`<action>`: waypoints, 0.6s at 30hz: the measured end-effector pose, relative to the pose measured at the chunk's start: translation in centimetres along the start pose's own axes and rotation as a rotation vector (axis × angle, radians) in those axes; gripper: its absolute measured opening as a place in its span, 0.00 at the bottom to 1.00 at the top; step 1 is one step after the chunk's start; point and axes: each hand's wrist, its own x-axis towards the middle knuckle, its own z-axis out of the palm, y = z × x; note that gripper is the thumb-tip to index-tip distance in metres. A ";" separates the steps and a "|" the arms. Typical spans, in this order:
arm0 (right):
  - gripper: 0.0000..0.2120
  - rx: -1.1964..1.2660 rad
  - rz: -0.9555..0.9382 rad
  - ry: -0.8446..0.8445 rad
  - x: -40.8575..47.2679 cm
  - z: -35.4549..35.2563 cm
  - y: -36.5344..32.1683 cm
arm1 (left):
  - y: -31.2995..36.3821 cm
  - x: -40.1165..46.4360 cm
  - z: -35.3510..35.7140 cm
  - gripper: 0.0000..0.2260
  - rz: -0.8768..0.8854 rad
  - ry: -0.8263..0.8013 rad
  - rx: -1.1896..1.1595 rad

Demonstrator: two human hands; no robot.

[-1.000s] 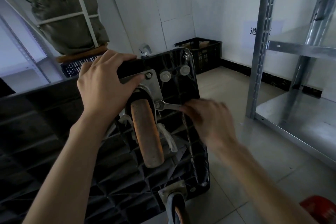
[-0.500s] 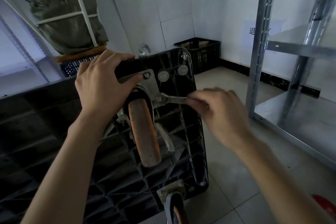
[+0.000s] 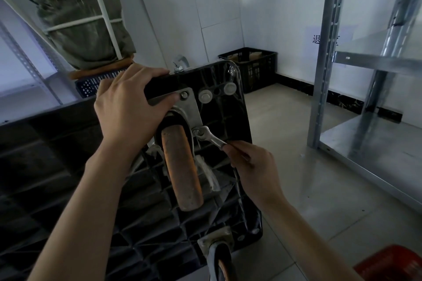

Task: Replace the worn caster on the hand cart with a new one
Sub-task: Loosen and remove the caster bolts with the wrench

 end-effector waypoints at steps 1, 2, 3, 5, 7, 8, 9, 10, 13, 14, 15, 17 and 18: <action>0.09 0.019 0.012 -0.005 0.0 0.0 0.0 | 0.1 0.0 0.0 0.19 -0.003 0.000 -0.002; 0.09 0.030 0.019 -0.010 -0.1 0.1 0.0 | 0.1 0.0 0.0 0.19 -0.005 0.001 -0.003; 0.10 0.032 0.021 -0.014 -0.1 0.1 0.0 | 0.1 0.0 -0.1 0.19 -0.007 0.001 -0.002; 0.10 0.011 0.023 -0.024 -0.1 0.1 0.0 | 0.1 -0.1 -0.1 0.19 -0.005 0.004 -0.001; 0.10 -0.010 0.026 -0.032 -0.2 0.2 -0.1 | 0.2 -0.1 -0.2 0.19 0.000 0.011 -0.001; 0.10 -0.008 0.032 -0.030 -0.3 0.4 -0.2 | 0.2 -0.1 -0.2 0.19 0.000 0.013 -0.003; 0.10 0.002 0.041 -0.025 -0.5 0.5 -0.2 | 0.2 -0.1 -0.1 0.19 0.000 0.013 -0.004; 0.10 0.016 0.049 -0.021 -0.6 0.8 -0.3 | 0.2 -0.1 -0.1 0.19 -0.001 0.010 -0.004; 0.10 0.035 0.054 -0.026 -0.9 1.6 -0.4 | 0.1 0.0 -0.1 0.19 0.005 -0.001 0.006; 0.10 0.034 0.054 -0.023 -0.9 1.8 -0.4 | 0.1 0.0 -0.1 0.19 0.005 -0.003 0.008; 0.10 0.035 0.056 -0.015 -0.9 2.0 -0.4 | 0.1 0.0 -0.1 0.19 0.004 -0.003 0.007; 0.10 0.044 0.070 -0.001 -1.0 2.3 -0.4 | 0.1 0.0 0.0 0.19 0.003 0.001 0.006; 0.10 0.049 0.078 0.001 -1.1 2.4 -0.4 | 0.1 0.0 0.0 0.19 0.005 0.004 0.008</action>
